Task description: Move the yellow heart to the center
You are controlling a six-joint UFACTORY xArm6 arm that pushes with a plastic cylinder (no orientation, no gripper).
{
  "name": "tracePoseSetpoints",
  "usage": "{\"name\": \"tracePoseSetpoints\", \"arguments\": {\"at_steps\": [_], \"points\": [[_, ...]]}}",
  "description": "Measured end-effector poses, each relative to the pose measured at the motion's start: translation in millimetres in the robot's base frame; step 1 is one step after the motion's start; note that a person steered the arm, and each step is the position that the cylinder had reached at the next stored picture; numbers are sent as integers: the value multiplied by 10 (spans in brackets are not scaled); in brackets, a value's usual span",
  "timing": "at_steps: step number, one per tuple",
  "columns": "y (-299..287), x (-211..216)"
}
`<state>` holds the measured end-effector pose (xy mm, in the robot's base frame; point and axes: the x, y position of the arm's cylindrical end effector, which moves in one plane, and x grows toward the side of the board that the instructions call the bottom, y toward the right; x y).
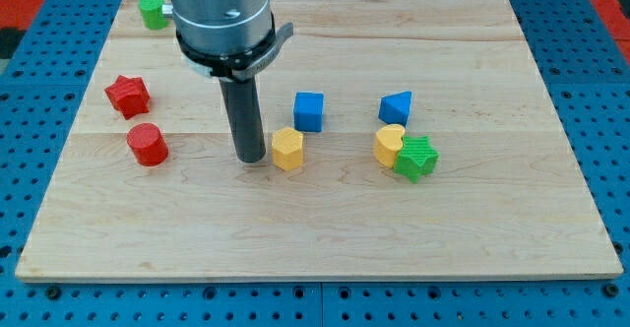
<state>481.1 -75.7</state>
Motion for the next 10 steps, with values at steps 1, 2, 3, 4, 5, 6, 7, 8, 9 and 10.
{"name": "tracePoseSetpoints", "arguments": {"at_steps": [1, 2, 3, 4, 5, 6, 7, 8, 9, 10], "points": [[-17, 147], [-17, 247], [-17, 311], [-17, 318], [-17, 345], [7, 468], [201, 548], [489, 522], [693, 481], [912, 409]]}}
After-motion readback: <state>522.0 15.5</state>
